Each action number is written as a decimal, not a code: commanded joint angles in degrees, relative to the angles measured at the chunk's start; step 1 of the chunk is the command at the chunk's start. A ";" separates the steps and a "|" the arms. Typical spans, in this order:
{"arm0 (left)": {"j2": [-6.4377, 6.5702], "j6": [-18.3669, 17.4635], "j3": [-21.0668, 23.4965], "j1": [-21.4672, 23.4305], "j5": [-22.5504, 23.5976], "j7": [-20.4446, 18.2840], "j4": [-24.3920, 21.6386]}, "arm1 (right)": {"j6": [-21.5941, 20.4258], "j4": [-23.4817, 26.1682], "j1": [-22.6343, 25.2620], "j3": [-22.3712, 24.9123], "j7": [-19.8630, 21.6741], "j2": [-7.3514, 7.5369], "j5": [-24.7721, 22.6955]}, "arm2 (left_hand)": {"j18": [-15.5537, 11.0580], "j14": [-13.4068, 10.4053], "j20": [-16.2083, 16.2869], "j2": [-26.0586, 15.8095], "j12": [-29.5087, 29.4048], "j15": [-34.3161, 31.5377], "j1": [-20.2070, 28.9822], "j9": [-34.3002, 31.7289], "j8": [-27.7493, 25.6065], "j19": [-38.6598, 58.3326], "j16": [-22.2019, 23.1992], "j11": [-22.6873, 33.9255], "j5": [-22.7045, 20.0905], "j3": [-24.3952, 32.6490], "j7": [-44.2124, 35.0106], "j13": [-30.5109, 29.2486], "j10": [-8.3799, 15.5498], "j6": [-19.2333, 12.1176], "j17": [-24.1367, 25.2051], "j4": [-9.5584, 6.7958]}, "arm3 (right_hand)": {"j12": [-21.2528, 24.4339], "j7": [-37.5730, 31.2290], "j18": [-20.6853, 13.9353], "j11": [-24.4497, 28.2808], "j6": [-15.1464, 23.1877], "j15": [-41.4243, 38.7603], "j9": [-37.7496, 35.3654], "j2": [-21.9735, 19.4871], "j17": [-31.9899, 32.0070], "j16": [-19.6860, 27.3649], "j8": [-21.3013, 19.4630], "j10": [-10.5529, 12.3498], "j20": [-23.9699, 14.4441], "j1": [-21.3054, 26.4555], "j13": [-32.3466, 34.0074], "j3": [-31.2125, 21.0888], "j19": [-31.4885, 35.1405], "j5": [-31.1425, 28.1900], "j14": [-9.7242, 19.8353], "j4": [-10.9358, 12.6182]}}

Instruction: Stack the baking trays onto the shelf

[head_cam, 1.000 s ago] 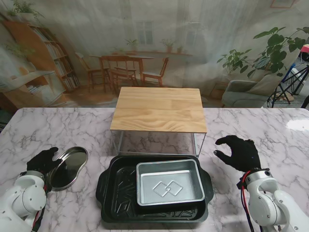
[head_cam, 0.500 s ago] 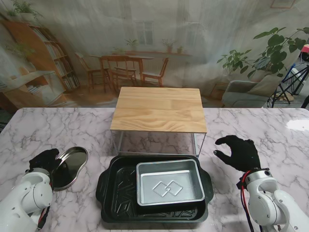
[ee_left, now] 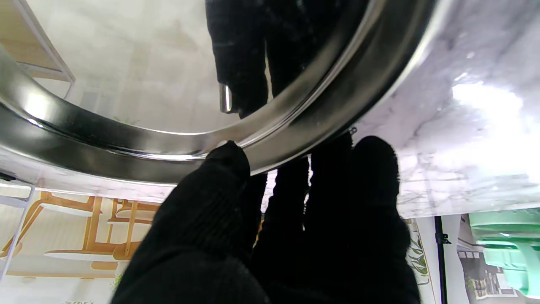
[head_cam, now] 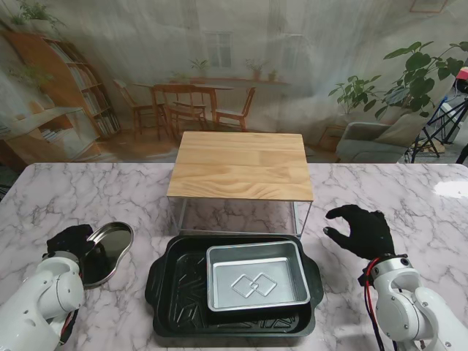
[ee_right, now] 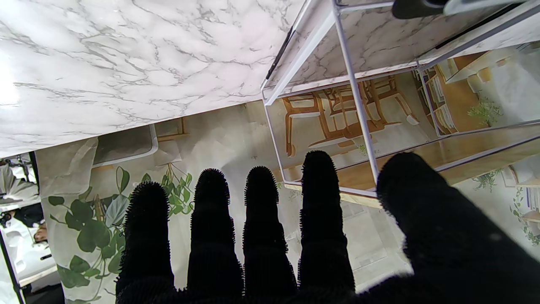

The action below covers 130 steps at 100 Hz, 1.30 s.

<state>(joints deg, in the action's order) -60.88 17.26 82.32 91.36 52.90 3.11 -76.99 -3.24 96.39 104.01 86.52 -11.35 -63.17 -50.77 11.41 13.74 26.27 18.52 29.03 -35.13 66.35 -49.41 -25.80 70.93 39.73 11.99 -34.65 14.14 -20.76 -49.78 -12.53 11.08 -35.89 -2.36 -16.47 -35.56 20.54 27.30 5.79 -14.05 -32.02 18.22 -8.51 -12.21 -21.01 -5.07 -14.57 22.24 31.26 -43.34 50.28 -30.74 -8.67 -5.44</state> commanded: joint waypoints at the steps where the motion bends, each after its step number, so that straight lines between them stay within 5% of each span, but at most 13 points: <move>1: -0.45 -0.73 0.09 1.26 0.45 -0.45 0.82 | 0.44 -0.11 0.12 -0.12 0.05 -0.09 0.03 | -2.61 1.02 -0.86 -0.12 1.93 1.26 3.41 -4.63 -0.62 0.91 -0.37 2.51 -1.50 0.76 -1.09 0.33 4.22 -1.09 1.01 1.36 | 0.17 0.73 -0.88 0.97 0.49 2.40 -0.43 -2.11 0.35 -0.68 -1.27 -0.62 -0.60 -1.30 0.05 0.78 -0.92 -1.02 -0.51 1.59; 25: -0.43 -4.15 2.64 2.63 2.81 1.26 -1.89 | 0.38 -0.03 0.26 0.03 -0.20 -0.14 0.17 | -2.23 1.23 -0.35 -2.04 0.24 2.73 1.99 -0.73 -0.23 -1.05 -1.34 3.05 -0.27 -2.30 -0.83 3.48 4.87 -1.64 4.69 0.49 | 0.14 0.74 -0.89 1.01 0.37 2.35 -0.43 -2.11 0.37 -0.71 -1.27 -0.66 -0.61 -1.26 0.10 0.76 -0.88 -1.03 -0.58 1.60; 44: -0.13 -6.08 4.08 3.28 5.84 2.06 -3.08 | 0.34 0.02 0.36 0.12 -0.27 -0.18 0.32 | -2.08 0.34 1.60 -3.99 -8.48 6.45 0.34 8.83 0.62 -5.19 -3.64 4.22 1.60 -4.52 1.79 9.79 5.45 -3.73 12.54 -0.09 | 0.14 0.75 -0.94 1.03 0.38 2.35 -0.48 -2.10 0.36 -0.71 -1.27 -0.65 -0.63 -1.26 0.06 0.79 -0.82 -1.00 -0.65 1.60; 49: -0.04 -6.42 4.13 3.19 6.55 2.38 -2.86 | 0.28 0.02 0.38 0.14 -0.28 -0.18 0.34 | -2.80 -0.26 1.70 -4.39 -9.58 7.46 -0.21 11.98 1.36 -6.39 -4.08 3.60 1.89 -4.82 2.88 11.68 4.03 -4.20 14.42 -0.24 | 0.14 0.74 -0.84 1.02 0.34 2.34 -0.47 -2.08 0.33 -0.71 -1.27 -0.66 -0.63 -1.31 0.07 0.82 -0.80 -1.00 -0.59 1.59; 67: 0.34 -6.31 3.00 2.14 8.48 3.43 -0.39 | 0.15 -0.01 0.38 0.19 -0.16 -0.17 0.40 | -4.65 -0.88 3.12 -4.43 -6.54 5.43 -2.63 20.02 4.38 -8.17 -0.37 6.24 5.13 -6.60 5.87 16.97 3.62 -6.21 18.51 -0.20 | 0.16 0.74 -0.90 0.96 0.22 2.37 -0.32 -1.98 0.37 -0.70 -1.26 -0.64 -0.61 -1.41 0.03 0.79 -0.81 -1.04 -0.58 1.59; 88: 0.39 -5.20 0.63 0.83 8.67 5.62 2.80 | 0.07 0.00 0.42 0.24 -0.14 -0.18 0.52 | -5.43 -1.66 4.63 -4.13 -4.24 5.45 -4.61 22.85 -0.19 -7.68 1.51 6.89 4.78 -7.62 0.52 17.93 3.64 -5.13 18.72 0.30 | 0.16 0.82 -0.96 0.95 0.17 2.40 -0.33 -1.99 0.41 -0.69 -1.23 -0.69 -0.61 -1.55 -0.04 0.80 -0.83 -0.98 -0.52 1.57; 130: 0.69 -3.17 -2.48 -0.14 10.39 7.21 5.26 | 0.13 -0.11 0.28 0.15 -0.12 -0.19 0.66 | -6.29 -2.37 5.96 -0.97 -4.28 6.43 -1.50 25.68 -8.83 -9.94 2.25 6.06 -4.44 -10.20 -12.88 21.90 3.91 -4.18 21.83 0.27 | 0.18 0.91 -0.91 0.89 0.13 2.43 -0.12 -2.07 0.47 -0.70 -1.20 -0.62 -0.60 -1.46 -0.09 0.70 -0.87 -0.98 -0.55 1.58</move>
<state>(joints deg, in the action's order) -60.19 13.73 80.27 91.23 62.82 11.01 -72.32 -3.22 96.43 104.12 86.71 -11.48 -63.24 -50.13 6.81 11.52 30.67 15.30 23.92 -29.08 61.97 -26.28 -33.81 62.10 41.14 17.97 -35.23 6.35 -29.03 -29.37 -8.32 7.53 -14.92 -2.35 -16.47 -35.56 20.54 27.30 5.78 -14.05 -32.02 18.22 -8.51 -12.21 -21.01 -5.25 -14.60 22.24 31.27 -43.32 50.27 -30.74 -8.72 -5.44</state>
